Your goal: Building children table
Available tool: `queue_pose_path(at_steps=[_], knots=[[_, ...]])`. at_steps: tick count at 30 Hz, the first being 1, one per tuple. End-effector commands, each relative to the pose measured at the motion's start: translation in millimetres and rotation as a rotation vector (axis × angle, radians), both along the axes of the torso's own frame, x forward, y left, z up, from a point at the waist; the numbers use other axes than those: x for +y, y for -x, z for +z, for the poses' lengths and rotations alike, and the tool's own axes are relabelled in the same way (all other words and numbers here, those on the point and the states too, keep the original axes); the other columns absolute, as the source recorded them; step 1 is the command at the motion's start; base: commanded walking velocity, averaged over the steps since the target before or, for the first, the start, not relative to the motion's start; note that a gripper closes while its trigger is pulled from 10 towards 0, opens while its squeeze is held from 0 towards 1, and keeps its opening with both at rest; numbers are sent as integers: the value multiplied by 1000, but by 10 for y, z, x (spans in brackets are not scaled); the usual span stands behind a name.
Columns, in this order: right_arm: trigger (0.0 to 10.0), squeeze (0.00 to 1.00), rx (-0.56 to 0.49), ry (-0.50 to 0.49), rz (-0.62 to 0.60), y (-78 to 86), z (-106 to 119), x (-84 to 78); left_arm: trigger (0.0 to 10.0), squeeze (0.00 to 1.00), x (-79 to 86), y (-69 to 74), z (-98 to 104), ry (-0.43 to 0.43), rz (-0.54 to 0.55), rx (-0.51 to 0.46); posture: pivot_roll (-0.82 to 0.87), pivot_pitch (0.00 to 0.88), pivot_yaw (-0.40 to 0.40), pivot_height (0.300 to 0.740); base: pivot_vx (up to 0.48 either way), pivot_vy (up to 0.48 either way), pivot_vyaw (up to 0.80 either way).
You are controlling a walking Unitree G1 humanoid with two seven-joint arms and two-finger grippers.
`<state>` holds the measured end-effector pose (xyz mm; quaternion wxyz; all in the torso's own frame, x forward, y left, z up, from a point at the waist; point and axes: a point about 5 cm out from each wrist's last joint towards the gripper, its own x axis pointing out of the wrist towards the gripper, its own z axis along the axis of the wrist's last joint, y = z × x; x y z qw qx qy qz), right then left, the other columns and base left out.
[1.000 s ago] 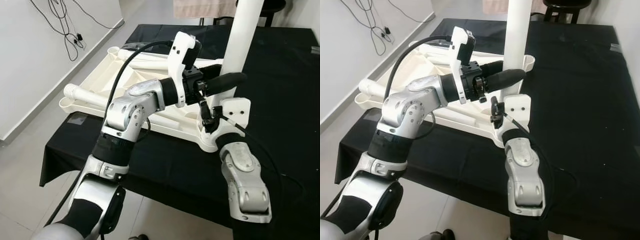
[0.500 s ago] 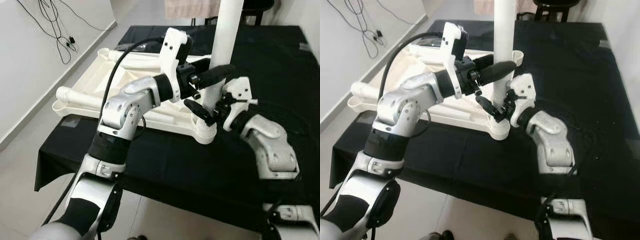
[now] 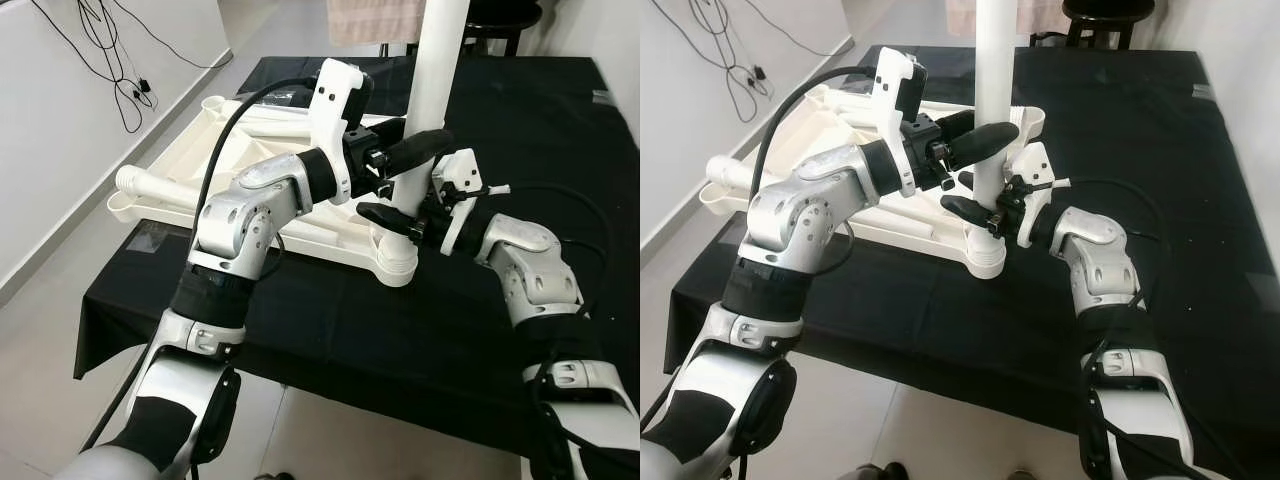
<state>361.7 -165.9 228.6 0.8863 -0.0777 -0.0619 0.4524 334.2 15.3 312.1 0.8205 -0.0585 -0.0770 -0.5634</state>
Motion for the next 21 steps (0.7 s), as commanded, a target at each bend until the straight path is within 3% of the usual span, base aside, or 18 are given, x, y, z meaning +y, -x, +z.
queue_pose_path(at_steps=[1,3,4,6,7,8,9,10,11,13,15,16,17,18,20,21], knots=[[0,0,3,-7,57,-18,-17,188,549,1000,-187,117,-52,-6,-107,30,-27,163,96,740,0,0,0],[0,0,2,-8,57,-26,-29,180,549,1000,-180,102,-59,5,-92,51,-28,163,96,740,0,0,0],[0,0,0,0,44,-28,-57,167,10000,1000,-176,81,-58,7,-67,50,-29,164,96,740,0,0,0],[0,0,2,4,21,-23,-91,149,10000,1000,-159,46,-47,13,-35,48,-32,164,95,740,0,0,0],[0,0,1,10,-3,-21,-121,130,10000,314,-135,28,-30,15,-17,38,-34,164,95,740,0,0,0],[0,0,1,10,-3,-21,-121,130,10000,314,-135,28,-30,15,-17,38,-34,164,95,740,0,0,0],[0,0,5,12,-51,-10,-158,98,10000,0,-66,25,14,32,-2,33,-38,166,97,740,0,0,0],[0,0,32,-10,-171,42,-252,49,10000,0,116,80,127,39,30,-9,-42,173,94,740,0,0,0],[0,0,32,-10,-171,42,-252,49,10000,0,116,80,127,39,30,-9,-42,173,94,740,0,0,0],[0,0,73,-25,-257,137,-365,66,10000,0,302,220,304,63,43,-67,-45,182,97,740,0,0,0],[0,0,73,-25,-257,137,-365,66,10000,0,302,220,304,63,43,-67,-45,182,97,740,0,0,0],[0,0,114,10,-332,237,-492,125,10000,0,459,326,441,72,66,-119,-43,186,95,740,0,0,0],[0,0,114,10,-332,237,-492,125,10000,0,459,326,441,72,66,-119,-43,186,95,740,0,0,0],[0,0,175,6,-441,359,-621,210,10000,0,646,408,529,63,114,-158,-36,192,94,740,0,0,0],[0,0,175,6,-441,359,-621,210,10000,0,646,408,529,63,114,-158,-36,192,94,740,0,0,0],[0,0,214,4,-518,481,-697,308,10000,0,841,448,534,19,193,-185,-30,192,95,740,0,0,0]])
